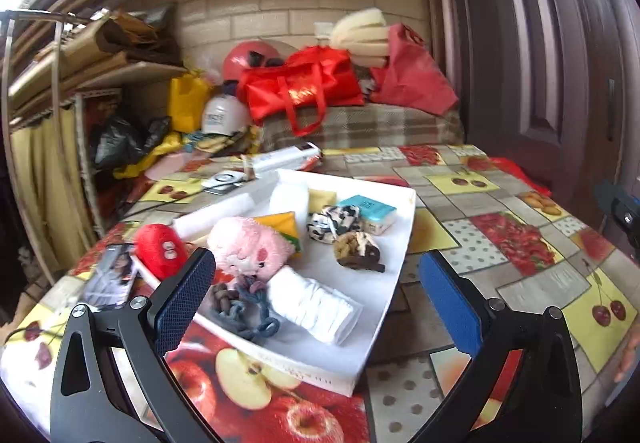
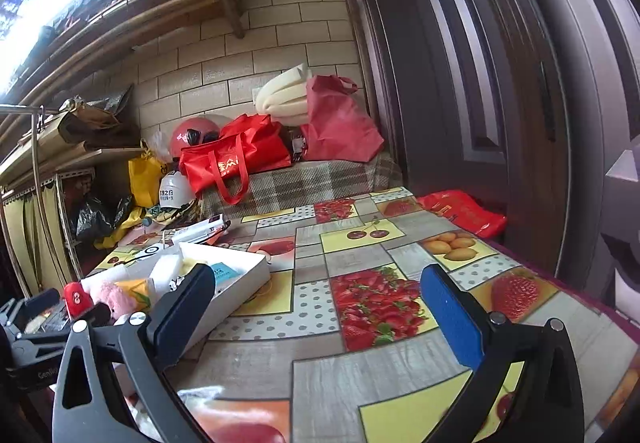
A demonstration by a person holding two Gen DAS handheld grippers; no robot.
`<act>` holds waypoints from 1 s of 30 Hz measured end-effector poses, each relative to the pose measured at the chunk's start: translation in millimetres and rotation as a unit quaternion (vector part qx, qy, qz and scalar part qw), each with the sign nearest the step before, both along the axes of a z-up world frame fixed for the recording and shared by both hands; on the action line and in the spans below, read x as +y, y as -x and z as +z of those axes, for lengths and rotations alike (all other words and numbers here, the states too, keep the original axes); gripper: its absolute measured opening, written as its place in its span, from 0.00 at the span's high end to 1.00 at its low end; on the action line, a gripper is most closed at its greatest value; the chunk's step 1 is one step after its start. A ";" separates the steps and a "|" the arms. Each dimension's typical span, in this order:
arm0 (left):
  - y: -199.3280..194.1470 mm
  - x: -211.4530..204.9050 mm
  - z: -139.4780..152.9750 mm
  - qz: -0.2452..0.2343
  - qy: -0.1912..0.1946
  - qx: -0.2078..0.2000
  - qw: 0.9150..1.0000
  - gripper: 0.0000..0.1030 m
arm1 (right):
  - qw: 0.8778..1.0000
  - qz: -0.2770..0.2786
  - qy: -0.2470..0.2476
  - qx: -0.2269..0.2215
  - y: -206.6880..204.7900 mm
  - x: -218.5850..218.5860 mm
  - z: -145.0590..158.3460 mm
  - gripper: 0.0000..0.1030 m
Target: Organize soft objects
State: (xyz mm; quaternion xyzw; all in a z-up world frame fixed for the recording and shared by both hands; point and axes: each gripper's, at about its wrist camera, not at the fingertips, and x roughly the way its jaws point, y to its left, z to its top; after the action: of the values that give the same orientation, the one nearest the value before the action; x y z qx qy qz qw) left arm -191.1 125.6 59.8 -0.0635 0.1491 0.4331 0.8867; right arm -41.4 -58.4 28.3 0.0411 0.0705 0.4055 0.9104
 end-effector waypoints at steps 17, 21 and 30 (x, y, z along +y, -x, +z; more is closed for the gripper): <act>-8.0 -25.5 -0.2 0.012 -0.019 0.030 0.999 0.00 | 0.996 0.013 -0.035 -0.082 14.1 -37.4 0.9 0.00; -14.1 -31.6 -0.7 0.002 -0.030 0.048 0.998 0.00 | 0.997 0.056 -0.011 -0.060 6.3 -28.6 -0.8 0.00; -23.0 -11.8 -13.0 -0.011 0.042 0.076 0.996 0.00 | 0.998 0.037 0.027 -0.033 0.5 -19.6 -4.2 0.00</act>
State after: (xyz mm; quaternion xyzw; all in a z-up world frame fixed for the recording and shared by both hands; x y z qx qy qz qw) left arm -168.1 113.8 46.8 -0.0661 0.2350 0.4207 0.8738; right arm -41.8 -78.0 24.1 0.0003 0.0529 0.4380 0.8974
